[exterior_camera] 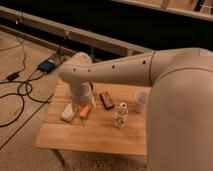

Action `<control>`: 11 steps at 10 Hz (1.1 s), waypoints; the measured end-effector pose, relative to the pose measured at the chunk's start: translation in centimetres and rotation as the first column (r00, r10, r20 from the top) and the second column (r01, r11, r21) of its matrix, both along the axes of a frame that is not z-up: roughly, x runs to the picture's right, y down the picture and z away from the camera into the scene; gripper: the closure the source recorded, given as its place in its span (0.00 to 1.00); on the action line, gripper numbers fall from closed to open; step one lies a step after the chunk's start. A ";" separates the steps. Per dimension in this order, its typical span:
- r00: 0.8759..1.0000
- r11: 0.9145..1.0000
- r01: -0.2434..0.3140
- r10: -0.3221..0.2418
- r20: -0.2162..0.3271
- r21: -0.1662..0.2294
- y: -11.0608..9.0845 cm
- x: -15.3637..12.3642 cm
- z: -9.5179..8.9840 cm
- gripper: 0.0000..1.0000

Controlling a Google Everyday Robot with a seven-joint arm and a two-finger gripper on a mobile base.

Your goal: Knock the bottle over

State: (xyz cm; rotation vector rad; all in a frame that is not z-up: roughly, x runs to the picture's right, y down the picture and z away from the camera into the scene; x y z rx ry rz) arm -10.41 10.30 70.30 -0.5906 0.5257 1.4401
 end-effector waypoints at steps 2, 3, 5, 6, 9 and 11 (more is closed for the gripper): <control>1.000 1.000 -0.005 0.005 -0.012 -0.003 0.3 0.5 -0.3 0.35; 1.000 1.000 -0.013 0.013 -0.029 -0.005 0.5 1.0 -0.6 0.35; 0.996 0.999 -0.040 0.038 -0.075 -0.020 1.4 2.3 -1.4 0.35; 0.993 0.998 -0.057 0.052 -0.105 -0.041 2.3 3.1 -1.8 0.35; 0.982 0.989 -0.107 0.089 -0.169 -0.100 4.0 5.1 -2.1 0.35; 0.976 0.985 -0.117 0.090 -0.196 -0.130 4.6 6.7 -1.6 0.35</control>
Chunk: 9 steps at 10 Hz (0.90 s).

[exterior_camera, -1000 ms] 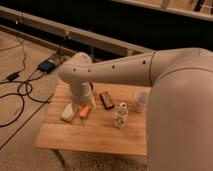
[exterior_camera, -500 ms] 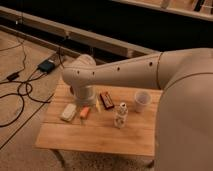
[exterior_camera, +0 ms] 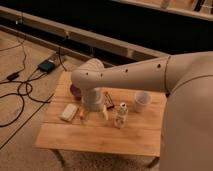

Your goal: Knock the bottle over

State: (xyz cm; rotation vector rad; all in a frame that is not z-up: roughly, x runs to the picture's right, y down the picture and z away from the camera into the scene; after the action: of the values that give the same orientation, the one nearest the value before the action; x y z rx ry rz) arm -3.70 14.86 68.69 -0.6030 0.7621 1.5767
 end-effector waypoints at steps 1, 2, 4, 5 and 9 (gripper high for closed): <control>1.000 1.000 0.002 -0.002 0.001 -0.009 0.0 0.7 0.4 0.35; 1.000 1.000 0.005 -0.005 0.009 -0.026 0.1 1.7 1.0 0.35; 1.000 0.998 0.018 -0.017 0.019 -0.066 0.6 3.1 1.4 0.35; 0.999 0.995 0.026 -0.024 0.020 -0.093 1.0 4.5 1.6 0.35; 0.999 0.993 0.046 -0.045 0.009 -0.108 0.4 8.3 2.9 0.35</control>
State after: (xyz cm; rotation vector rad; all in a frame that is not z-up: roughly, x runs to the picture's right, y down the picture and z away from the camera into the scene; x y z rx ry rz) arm 4.62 15.27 71.63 -0.6648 0.8553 1.4979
